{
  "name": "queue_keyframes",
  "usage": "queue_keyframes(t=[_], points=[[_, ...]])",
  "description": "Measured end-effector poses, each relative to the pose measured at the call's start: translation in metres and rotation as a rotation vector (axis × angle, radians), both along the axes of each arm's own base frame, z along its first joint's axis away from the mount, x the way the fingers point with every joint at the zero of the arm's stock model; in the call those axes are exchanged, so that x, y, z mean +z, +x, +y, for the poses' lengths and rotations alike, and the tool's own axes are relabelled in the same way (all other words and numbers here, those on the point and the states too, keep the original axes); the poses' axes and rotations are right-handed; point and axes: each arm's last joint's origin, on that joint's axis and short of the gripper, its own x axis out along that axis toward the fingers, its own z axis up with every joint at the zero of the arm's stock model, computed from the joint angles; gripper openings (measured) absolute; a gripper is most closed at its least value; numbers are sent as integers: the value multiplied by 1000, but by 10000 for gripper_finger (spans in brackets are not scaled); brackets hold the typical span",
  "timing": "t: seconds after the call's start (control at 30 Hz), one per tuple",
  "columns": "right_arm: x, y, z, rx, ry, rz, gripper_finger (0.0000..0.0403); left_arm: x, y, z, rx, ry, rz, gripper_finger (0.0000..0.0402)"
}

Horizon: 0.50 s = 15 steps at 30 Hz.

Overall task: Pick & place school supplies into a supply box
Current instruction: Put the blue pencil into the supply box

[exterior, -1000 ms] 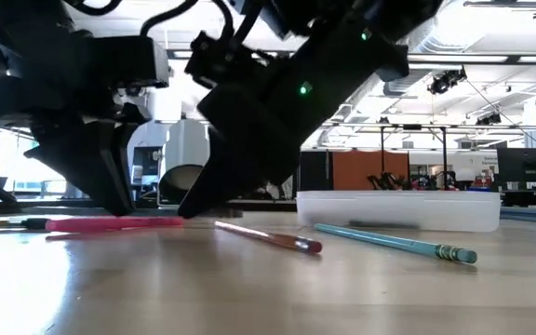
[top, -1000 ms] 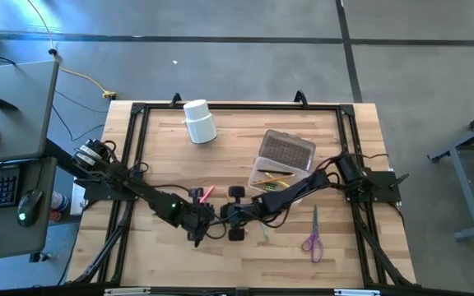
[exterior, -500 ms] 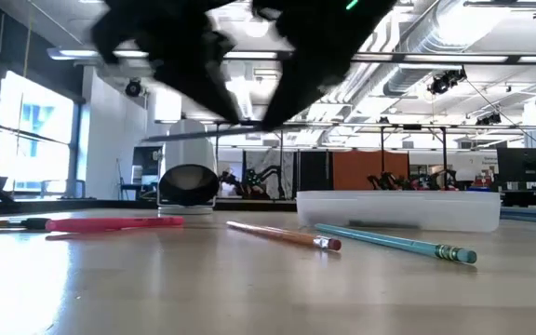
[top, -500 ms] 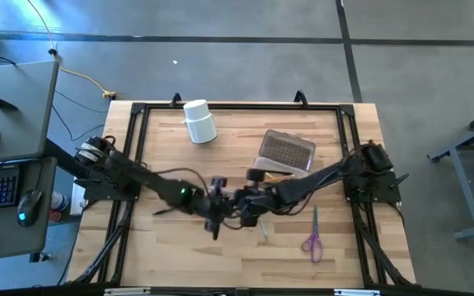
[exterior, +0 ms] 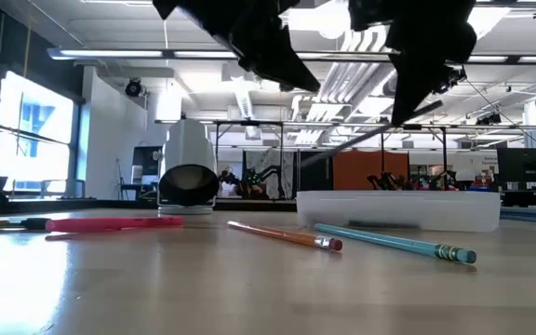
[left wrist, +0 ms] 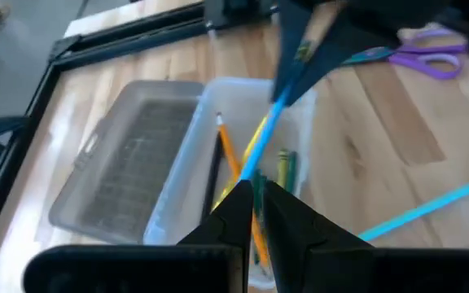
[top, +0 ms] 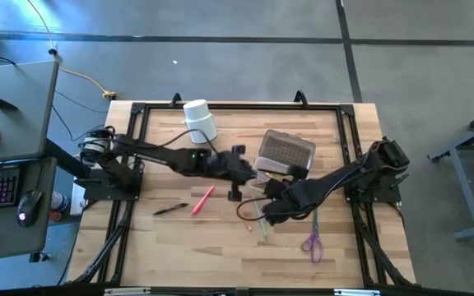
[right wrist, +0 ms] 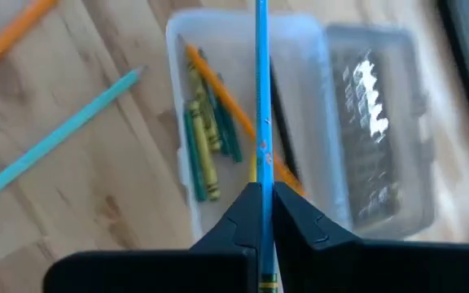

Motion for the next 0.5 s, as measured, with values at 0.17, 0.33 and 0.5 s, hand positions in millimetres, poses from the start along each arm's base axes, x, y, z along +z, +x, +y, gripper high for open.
queue_keyframes(t=[0.17,0.33,0.5], points=[[-17,-10,3,-51,35,37,6,4,-8,9,43,-34,42,65],[-49,-26,5,-112,40,48,8,21,-37,10,103,-96,159,65],[-72,-40,5,-145,64,60,6,63,-82,13,241,-149,263,65]])
